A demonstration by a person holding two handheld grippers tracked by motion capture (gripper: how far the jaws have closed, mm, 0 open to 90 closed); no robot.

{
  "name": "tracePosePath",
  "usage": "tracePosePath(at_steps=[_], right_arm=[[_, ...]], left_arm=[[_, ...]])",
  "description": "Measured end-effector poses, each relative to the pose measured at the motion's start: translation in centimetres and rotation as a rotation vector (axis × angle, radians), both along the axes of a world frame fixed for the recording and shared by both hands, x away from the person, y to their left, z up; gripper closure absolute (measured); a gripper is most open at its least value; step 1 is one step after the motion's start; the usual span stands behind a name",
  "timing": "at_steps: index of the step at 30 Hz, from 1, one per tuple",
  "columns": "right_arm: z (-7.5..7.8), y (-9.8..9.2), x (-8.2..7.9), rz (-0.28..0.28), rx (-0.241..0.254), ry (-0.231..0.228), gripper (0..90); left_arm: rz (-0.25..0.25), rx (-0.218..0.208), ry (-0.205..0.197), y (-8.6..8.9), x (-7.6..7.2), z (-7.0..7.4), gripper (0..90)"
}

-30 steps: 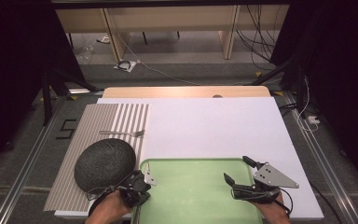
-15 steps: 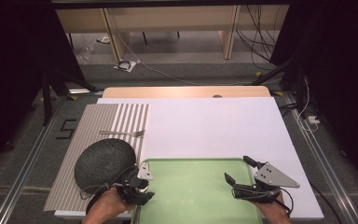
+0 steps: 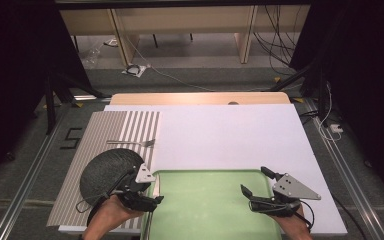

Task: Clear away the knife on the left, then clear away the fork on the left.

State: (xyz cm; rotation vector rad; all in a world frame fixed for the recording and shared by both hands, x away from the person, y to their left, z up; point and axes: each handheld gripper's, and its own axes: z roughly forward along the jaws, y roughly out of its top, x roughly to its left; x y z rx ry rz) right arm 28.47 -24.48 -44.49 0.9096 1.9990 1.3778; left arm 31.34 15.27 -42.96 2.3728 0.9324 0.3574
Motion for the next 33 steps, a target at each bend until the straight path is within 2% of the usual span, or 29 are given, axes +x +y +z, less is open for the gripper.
tracePosePath(at_steps=[5, 19, 33], right_arm=[[0.0, 0.0, 0.0, -0.002, 0.001, -0.001, 15.6], [-0.1, -0.1, 0.1, -0.003, 0.01, 0.001, 15.6], [0.0, -0.1, 0.0, -0.003, 0.009, 0.001, 15.7]], left_arm=[[0.028, -0.006, -0.033, 0.6, 0.3, 0.4, 26.4], [0.091, -0.021, -0.11, 2.1, 1.2, 0.9, 22.1], [0.148, -0.021, -0.135, 3.4, 2.2, 1.2, 21.7]])
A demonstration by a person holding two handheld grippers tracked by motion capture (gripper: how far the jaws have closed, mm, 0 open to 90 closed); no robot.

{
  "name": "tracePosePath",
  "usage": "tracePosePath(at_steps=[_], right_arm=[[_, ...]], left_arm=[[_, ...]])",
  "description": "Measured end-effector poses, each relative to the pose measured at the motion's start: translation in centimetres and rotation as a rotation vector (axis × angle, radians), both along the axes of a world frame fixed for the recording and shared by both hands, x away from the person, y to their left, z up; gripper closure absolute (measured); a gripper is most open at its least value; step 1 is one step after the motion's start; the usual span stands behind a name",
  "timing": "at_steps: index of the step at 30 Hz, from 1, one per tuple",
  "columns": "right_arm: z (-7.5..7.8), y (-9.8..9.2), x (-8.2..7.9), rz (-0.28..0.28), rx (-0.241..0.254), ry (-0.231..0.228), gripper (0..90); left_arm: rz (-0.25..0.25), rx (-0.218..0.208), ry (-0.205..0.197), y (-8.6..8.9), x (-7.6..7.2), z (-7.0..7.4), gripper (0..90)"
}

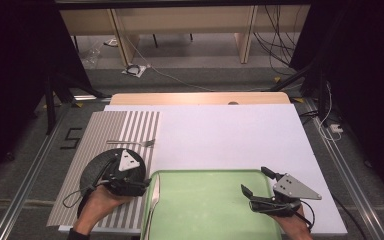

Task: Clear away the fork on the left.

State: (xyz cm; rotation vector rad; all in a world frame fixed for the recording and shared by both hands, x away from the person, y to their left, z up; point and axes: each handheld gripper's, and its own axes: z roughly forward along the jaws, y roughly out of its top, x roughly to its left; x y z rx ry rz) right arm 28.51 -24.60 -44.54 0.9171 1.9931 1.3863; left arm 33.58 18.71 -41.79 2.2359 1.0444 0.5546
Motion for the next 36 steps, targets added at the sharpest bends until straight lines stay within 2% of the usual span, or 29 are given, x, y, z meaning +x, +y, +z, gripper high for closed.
tracePosePath(at_steps=[12, 15, 17, 21, 28, 31, 33, 36], right_arm=[[0.0, 0.0, -0.1, 0.003, 0.0, -0.002, 15.6], [0.1, 0.1, -0.1, 0.002, 0.001, -0.004, 15.6], [0.1, 0.0, -0.2, 0.001, -0.007, 0.002, 15.6], [0.1, 0.1, -0.2, 0.003, 0.0, -0.006, 15.6], [0.1, 0.2, -0.1, 0.008, -0.004, -0.003, 15.6], [0.1, 0.1, -0.1, 0.006, 0.0, -0.003, 15.7], [0.1, 0.1, -0.1, 0.006, 0.001, -0.003, 15.6], [0.1, 0.2, -0.1, 0.008, -0.002, -0.002, 15.7]], left_arm=[[0.025, 0.013, -0.02, 0.4, 1.9, 0.8, 21.7], [0.028, 0.024, -0.015, 0.5, 2.5, 0.9, 21.7], [0.032, 0.048, -0.01, 0.6, 2.9, 1.1, 21.6], [0.05, 0.04, -0.015, 0.9, 4.0, 1.4, 21.7], [0.042, 0.076, 0.023, 1.5, 6.2, 1.4, 22.5], [0.036, 0.062, 0.053, 2.2, 7.6, 1.6, 22.7], [0.037, 0.103, 0.057, 2.3, 8.2, 1.6, 22.9], [0.033, 0.102, 0.067, 2.5, 8.9, 1.7, 23.0]])
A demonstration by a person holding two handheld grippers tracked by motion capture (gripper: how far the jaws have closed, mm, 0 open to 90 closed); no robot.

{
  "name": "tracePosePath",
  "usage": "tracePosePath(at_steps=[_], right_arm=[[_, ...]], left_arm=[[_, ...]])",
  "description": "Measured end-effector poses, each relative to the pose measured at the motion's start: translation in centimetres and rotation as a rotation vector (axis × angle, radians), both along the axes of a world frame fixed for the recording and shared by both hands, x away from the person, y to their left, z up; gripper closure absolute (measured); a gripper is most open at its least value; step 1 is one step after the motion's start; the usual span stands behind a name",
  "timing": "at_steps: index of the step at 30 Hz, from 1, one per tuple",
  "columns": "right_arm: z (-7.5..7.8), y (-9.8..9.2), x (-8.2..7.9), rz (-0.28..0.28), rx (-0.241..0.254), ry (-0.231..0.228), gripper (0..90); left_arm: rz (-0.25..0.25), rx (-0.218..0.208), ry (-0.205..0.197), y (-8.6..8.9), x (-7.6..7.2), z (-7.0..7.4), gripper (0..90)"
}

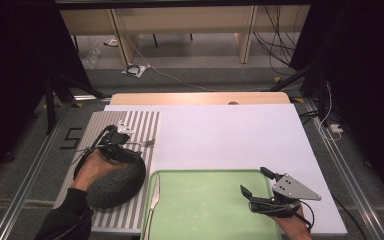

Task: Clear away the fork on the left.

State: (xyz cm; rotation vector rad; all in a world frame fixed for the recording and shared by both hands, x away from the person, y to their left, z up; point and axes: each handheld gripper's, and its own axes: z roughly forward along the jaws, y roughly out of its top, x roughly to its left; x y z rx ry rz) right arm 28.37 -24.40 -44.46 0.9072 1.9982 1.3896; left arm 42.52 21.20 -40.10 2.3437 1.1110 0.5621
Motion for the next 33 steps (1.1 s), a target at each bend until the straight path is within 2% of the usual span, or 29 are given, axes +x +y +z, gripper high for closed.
tracePosePath(at_steps=[5, 14, 21, 24, 33], right_arm=[[-0.1, 0.1, 0.0, 0.003, -0.001, -0.001, 15.6], [-0.1, 0.1, 0.0, 0.003, -0.001, 0.001, 15.7], [-0.1, 0.1, 0.0, 0.003, 0.0, -0.001, 15.7], [-0.1, 0.1, 0.0, 0.003, 0.0, -0.001, 15.7], [-0.1, 0.1, 0.0, 0.005, -0.004, 0.002, 15.7]], left_arm=[[0.014, 0.002, 0.013, 0.4, 1.2, -0.4, 23.3], [0.043, 0.039, 0.055, 1.4, 3.8, -1.5, 23.9], [0.056, 0.046, 0.071, 1.9, 5.0, -2.0, 24.1], [0.062, 0.062, 0.081, 2.1, 5.5, -2.4, 24.1], [0.065, 0.056, 0.111, 2.9, 7.0, -3.0, 23.3]])
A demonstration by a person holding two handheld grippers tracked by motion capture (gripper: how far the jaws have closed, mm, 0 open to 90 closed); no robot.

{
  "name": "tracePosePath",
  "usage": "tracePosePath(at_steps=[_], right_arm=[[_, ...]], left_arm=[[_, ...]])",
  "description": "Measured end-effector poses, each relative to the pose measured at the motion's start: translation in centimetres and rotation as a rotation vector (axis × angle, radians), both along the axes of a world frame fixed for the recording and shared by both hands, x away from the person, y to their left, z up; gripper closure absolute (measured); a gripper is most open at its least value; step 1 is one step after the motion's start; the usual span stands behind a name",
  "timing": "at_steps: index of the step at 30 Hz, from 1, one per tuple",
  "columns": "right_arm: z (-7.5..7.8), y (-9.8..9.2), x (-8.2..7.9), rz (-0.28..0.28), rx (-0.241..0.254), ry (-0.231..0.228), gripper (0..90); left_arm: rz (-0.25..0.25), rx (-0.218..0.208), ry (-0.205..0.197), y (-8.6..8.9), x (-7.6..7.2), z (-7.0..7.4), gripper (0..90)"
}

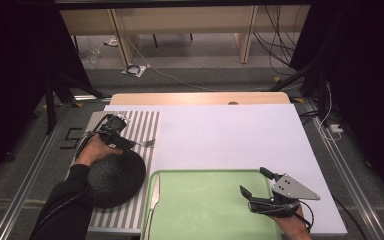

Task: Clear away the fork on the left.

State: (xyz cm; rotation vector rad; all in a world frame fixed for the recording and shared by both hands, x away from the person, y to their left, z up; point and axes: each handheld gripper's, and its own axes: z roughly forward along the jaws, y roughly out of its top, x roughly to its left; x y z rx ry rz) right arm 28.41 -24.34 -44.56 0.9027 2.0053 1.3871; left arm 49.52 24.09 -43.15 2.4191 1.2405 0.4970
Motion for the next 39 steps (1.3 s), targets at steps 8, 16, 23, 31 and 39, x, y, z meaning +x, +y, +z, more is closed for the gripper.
tracePosePath(at_steps=[8, 16, 23, 31, 39], right_arm=[[0.0, 0.0, 0.0, -0.001, 0.005, -0.001, 15.7], [0.0, 0.0, 0.0, 0.0, 0.004, -0.003, 15.7], [0.0, 0.0, 0.0, 0.001, 0.003, -0.002, 15.7], [0.0, 0.0, 0.0, 0.001, 0.004, -0.003, 15.7], [0.0, 0.0, 0.0, 0.002, 0.001, -0.001, 15.7]], left_arm=[[-0.01, 0.026, 0.008, 0.2, 0.9, 0.0, 23.3], [-0.024, 0.044, 0.031, -0.1, 1.7, -0.5, 24.1], [-0.035, 0.046, 0.057, -0.4, 2.3, -1.0, 26.1], [-0.05, 0.056, 0.088, -0.4, 2.8, -1.7, 29.3], [-0.077, 0.084, 0.108, -0.3, 3.2, -2.1, 35.3]])
